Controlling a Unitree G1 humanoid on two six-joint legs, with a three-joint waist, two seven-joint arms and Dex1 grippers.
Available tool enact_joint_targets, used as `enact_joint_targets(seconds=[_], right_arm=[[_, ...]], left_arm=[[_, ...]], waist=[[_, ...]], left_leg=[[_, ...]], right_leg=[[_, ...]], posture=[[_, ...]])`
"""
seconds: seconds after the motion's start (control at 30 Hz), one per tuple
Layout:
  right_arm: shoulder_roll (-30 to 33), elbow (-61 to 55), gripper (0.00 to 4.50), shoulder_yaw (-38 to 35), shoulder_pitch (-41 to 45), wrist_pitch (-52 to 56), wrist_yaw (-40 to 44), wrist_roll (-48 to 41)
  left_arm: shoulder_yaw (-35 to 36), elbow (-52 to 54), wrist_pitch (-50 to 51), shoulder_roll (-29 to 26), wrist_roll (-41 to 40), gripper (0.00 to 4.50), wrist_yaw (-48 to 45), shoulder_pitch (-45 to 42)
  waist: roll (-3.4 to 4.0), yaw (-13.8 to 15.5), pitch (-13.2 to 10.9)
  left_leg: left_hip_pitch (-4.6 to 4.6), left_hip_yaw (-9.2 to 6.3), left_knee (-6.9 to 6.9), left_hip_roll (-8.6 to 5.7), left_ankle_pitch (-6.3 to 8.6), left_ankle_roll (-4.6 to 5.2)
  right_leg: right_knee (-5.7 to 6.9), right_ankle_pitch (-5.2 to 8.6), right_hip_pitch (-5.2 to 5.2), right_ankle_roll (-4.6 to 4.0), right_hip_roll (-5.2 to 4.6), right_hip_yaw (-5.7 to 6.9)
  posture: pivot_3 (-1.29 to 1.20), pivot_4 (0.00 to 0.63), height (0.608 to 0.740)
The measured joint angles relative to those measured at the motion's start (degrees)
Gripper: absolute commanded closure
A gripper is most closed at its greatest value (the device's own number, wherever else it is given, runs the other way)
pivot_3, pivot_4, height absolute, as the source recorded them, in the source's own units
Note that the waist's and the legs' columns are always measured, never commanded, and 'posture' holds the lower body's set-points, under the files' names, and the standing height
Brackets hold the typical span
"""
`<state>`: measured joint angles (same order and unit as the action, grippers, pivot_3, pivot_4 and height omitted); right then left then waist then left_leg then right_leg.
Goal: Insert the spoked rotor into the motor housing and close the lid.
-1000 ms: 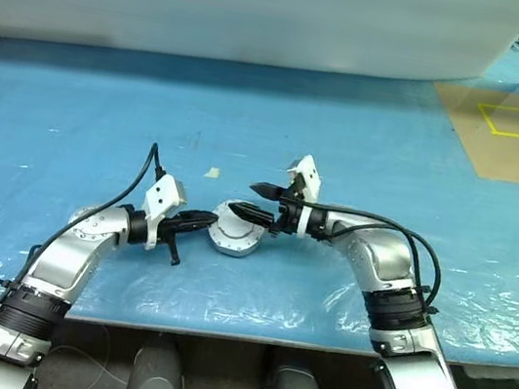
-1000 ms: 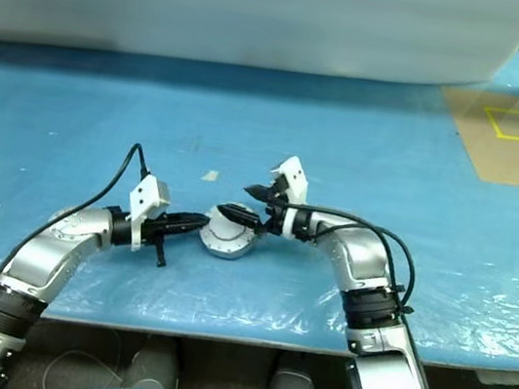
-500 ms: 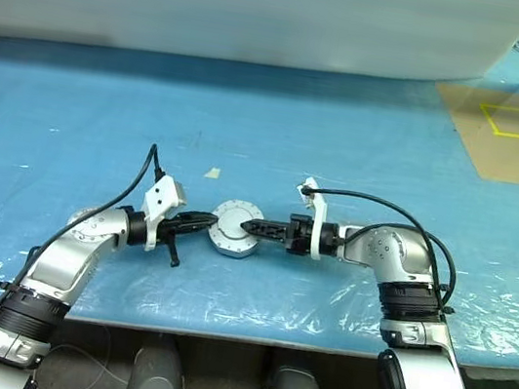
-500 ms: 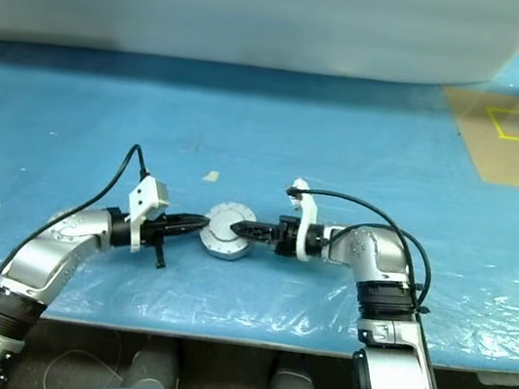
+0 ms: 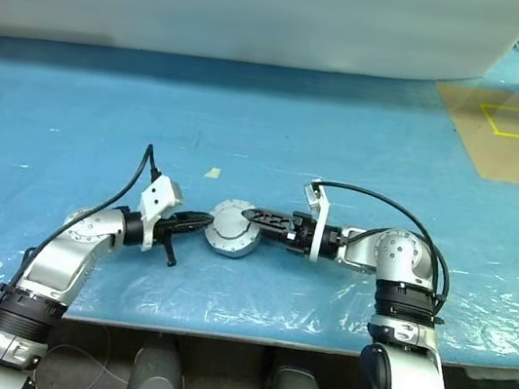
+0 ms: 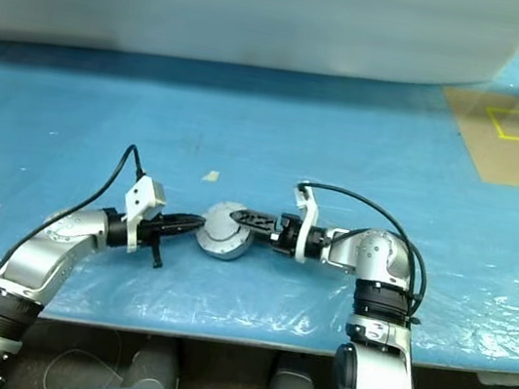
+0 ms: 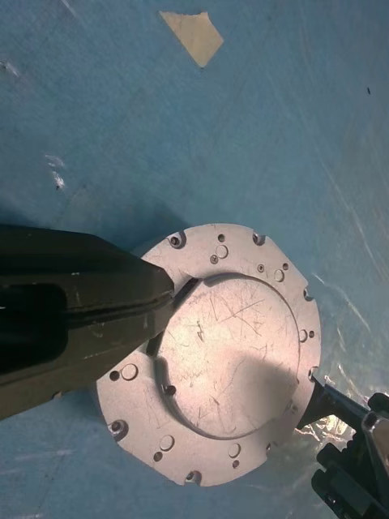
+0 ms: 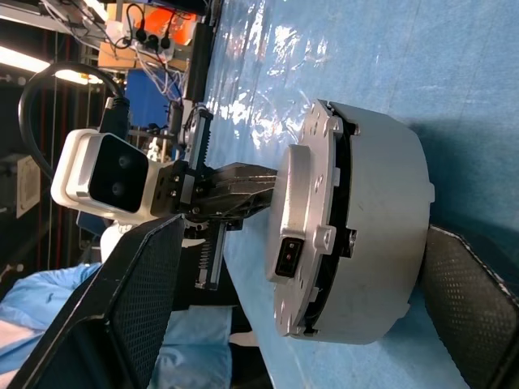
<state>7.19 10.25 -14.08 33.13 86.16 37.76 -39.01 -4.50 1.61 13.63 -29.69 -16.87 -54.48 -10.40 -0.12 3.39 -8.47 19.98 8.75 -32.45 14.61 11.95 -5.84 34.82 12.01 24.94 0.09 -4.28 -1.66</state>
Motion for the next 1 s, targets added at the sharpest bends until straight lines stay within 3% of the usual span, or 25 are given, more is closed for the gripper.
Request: enact_joint_targets(seconds=[0.07,0.17,0.4,0.47,0.7,1.0], right_arm=[[0.0,-0.2,0.03,-0.1,0.0,0.5,-0.3,-0.2],[0.0,-0.3,0.59,-0.1,0.0,0.5,-0.7,-0.2],[0.0,-0.3,2.94,-0.1,-0.2,0.6,-0.9,-0.6],[0.4,-0.3,3.37,-0.3,-0.2,0.5,-1.6,-0.4],[1.0,-0.8,3.41,1.3,-0.6,-0.8,-1.6,-0.4],[6.0,-5.3,3.41,10.2,-3.2,-5.6,2.3,-0.2]], left_arm=[[0.0,0.0,0.0,0.0,0.1,4.50,0.0,0.0],[0.1,0.0,0.0,0.0,0.1,4.50,0.0,0.0],[0.6,-0.4,0.1,-0.6,0.5,4.50,0.0,0.4],[0.8,0.0,-0.1,-0.6,0.3,4.50,-0.1,0.4],[0.9,0.0,-0.1,-0.6,0.3,4.50,-0.1,0.4],[0.6,0.0,-0.5,-0.3,0.4,4.50,-0.1,-0.1]], waist=[[0.00,0.0,0.0],[0.00,0.0,0.0],[0.01,0.5,0.0],[0.01,0.6,0.0],[0.01,0.6,0.0],[0.04,0.3,0.0]], left_leg=[[0.00,0.00,0.00,0.00,0.00,0.00],[0.00,0.00,0.01,0.00,0.00,0.00],[0.02,0.00,0.02,0.00,0.00,0.00],[0.02,0.00,0.02,-0.01,0.00,-0.01],[0.00,0.00,0.02,0.00,0.00,-0.01],[-0.12,0.01,0.08,0.00,0.00,-0.01]], right_leg=[[-0.01,0.00,0.00,0.00,0.00,0.00],[-0.01,0.00,0.01,0.00,0.00,0.00],[-0.02,0.00,0.04,0.00,0.00,0.00],[-0.02,0.00,0.03,0.00,-0.01,0.00],[0.00,0.00,0.03,0.00,0.00,0.00],[0.00,0.01,-0.19,0.00,0.00,-0.08]], posture=[[0.00,0.150,0.740],[0.00,0.150,0.740],[0.00,0.150,0.740],[0.00,0.150,0.740],[0.00,0.150,0.740],[0.00,0.150,0.740]])
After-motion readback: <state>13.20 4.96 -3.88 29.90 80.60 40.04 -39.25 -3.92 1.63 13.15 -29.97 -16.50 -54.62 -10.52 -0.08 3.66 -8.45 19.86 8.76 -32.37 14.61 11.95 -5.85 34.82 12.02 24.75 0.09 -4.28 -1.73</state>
